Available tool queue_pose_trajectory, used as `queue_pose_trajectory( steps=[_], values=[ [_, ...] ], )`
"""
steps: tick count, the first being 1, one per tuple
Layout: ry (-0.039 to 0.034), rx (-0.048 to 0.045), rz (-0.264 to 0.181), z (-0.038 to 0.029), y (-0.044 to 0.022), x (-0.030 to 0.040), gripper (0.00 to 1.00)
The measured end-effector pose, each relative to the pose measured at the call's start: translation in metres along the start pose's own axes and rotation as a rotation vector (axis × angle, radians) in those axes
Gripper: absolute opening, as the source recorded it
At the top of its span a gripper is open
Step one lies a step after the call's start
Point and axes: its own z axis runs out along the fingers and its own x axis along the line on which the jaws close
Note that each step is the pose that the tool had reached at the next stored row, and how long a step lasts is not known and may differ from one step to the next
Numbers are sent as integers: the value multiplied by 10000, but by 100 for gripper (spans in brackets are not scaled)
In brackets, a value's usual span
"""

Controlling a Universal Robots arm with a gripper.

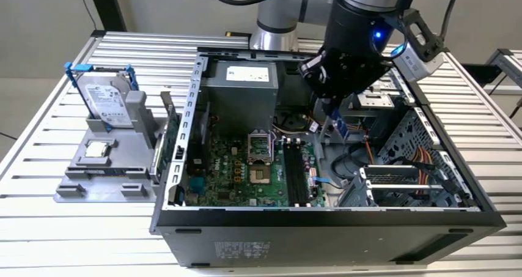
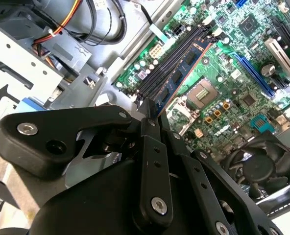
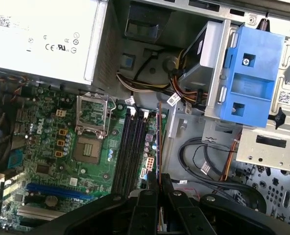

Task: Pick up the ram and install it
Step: 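Insert the ram into the slot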

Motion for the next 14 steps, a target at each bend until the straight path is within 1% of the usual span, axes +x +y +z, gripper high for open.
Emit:
queue_pose_trajectory(
  steps=[11, 12, 14],
  values=[
    [10, 58, -1, 92, -1, 3, 0],
    [13, 72, -2, 115, -2, 3, 0],
    [15, 82, -2, 133, -1, 3, 0]
  ],
)
